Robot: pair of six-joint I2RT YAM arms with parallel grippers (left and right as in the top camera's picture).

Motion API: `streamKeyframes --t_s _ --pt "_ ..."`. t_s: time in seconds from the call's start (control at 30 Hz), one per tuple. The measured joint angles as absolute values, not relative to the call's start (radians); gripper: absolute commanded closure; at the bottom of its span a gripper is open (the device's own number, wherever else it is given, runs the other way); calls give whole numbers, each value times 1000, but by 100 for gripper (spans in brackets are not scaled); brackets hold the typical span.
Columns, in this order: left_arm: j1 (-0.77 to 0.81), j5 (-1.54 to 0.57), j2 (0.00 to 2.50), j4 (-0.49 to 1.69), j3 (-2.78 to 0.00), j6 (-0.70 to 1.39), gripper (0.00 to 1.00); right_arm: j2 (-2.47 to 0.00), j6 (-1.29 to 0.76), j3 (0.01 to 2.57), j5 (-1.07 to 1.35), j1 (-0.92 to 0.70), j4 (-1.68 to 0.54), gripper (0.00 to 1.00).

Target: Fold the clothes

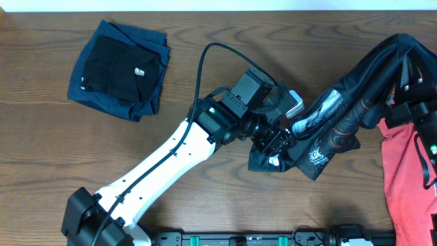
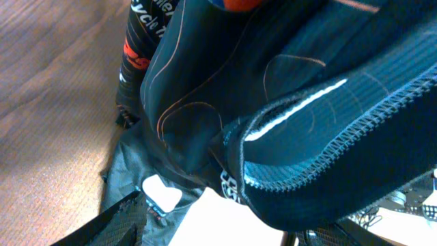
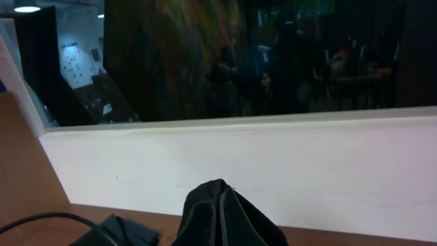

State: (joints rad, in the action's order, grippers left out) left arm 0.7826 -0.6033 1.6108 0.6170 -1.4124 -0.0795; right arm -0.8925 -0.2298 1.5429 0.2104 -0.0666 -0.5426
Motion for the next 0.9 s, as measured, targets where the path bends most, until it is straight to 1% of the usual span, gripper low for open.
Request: streamKeyframes --t_s 0.07,0.1,0.13,0.23,0.3,0.33,0.37,0.4,0.43,0.53,0.6,0.73,0.9 --pt "783 -607 1611 608 -1412 -80 31 -892 -230 1543 210 -67 -544 99" --pt "783 -619 1611 594 -1412 -80 34 -892 -230 1543 210 -67 -545 99" --pt "783 -631 1611 579 -1412 -80 39 -892 -230 1543 210 -67 -546 99" --pt "787 -668 1611 546 -1412 -75 65 -892 -230 1543 210 -67 -549 99" --pt "794 -687 1611 539 -1412 -87 77 -892 -230 1543 210 -67 -550 99" --pt "795 -690 1611 540 -1412 -80 80 -892 -230 1543 210 -67 -550 99" --pt "797 -696 1611 539 -1412 -80 88 -892 -230 1543 210 -67 -550 99" --pt "799 -701 1611 540 -1412 -76 93 -892 -230 1543 210 -67 -550 99" --pt "799 -704 1611 540 -1412 -81 94 -892 -230 1543 210 -67 -551 99" --pt "796 -703 1610 556 -1412 -83 94 -892 -230 1543 207 -67 -569 99" --pt "788 -682 1608 607 -1412 -83 94 -892 -224 1544 189 -67 -599 99" --pt "733 -546 1572 771 -1417 -82 94 -894 -215 1544 111 -67 -705 99" --pt "676 -361 1445 860 -1452 -83 94 -916 -208 1547 14 -67 -894 99"
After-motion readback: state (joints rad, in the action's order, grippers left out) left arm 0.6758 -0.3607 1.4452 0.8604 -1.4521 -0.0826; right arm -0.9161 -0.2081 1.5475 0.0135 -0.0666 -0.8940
